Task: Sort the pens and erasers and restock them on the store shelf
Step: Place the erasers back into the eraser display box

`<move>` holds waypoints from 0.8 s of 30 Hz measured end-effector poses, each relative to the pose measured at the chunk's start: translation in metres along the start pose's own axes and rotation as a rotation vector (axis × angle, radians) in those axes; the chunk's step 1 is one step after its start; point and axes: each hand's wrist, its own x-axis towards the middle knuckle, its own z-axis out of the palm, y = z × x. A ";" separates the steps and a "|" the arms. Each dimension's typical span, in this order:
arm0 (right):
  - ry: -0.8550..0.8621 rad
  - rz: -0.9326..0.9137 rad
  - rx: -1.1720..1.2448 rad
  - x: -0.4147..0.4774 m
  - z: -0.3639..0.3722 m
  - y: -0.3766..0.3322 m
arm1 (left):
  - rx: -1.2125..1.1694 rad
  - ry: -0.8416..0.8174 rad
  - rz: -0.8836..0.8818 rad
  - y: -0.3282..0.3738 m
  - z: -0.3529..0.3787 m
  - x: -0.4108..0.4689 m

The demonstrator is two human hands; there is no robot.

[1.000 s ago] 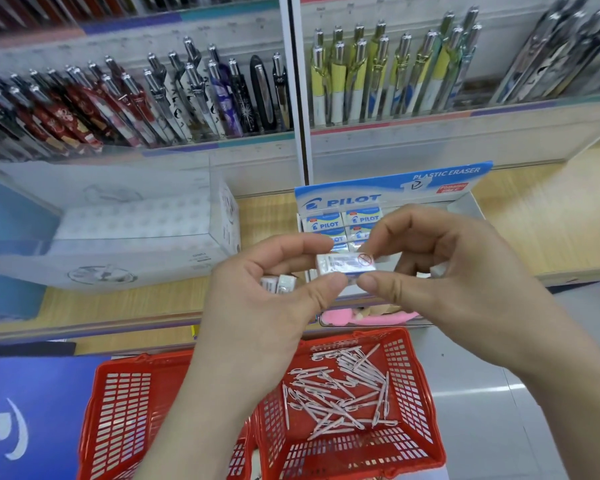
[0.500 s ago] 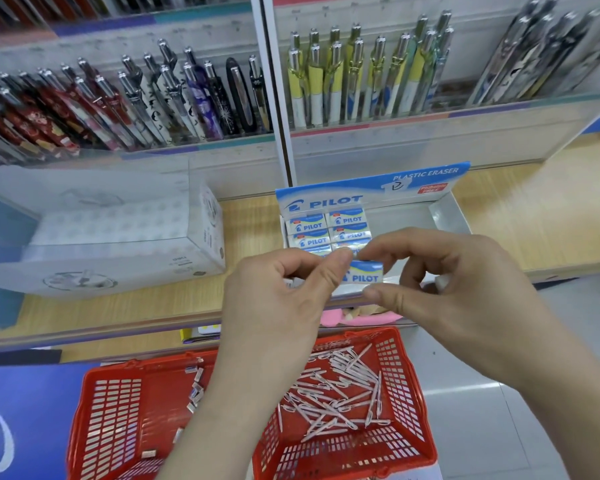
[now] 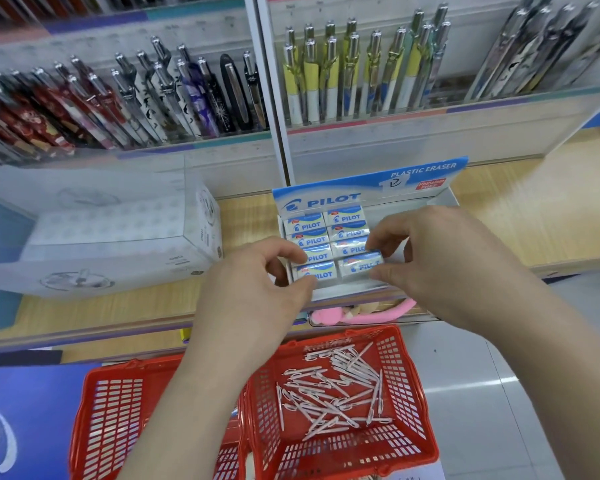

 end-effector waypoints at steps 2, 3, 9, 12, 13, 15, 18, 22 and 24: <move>-0.020 0.000 -0.034 0.004 0.000 -0.004 | 0.043 -0.008 -0.001 0.002 -0.001 0.004; -0.026 0.002 -0.047 0.005 0.000 -0.005 | 0.068 -0.002 0.003 0.003 -0.002 0.006; -0.018 0.004 -0.073 0.009 0.001 -0.007 | 0.086 0.038 0.017 0.004 0.000 0.007; -0.037 -0.002 -0.070 0.013 0.002 -0.006 | 0.087 0.037 0.024 0.001 0.000 0.006; -0.048 -0.001 -0.064 0.014 0.001 -0.005 | 0.079 0.033 0.029 0.001 0.000 0.006; -0.035 -0.004 0.000 0.013 -0.003 -0.001 | 0.023 0.051 0.042 0.002 -0.004 0.004; 0.077 0.053 0.518 0.006 -0.011 -0.006 | -0.165 0.112 0.062 0.013 -0.016 -0.005; -0.026 0.276 1.717 -0.008 -0.010 -0.029 | -0.435 -0.077 0.085 0.041 -0.013 -0.031; -0.066 0.322 1.899 -0.011 -0.005 -0.038 | -0.442 -0.087 0.096 0.044 -0.002 -0.040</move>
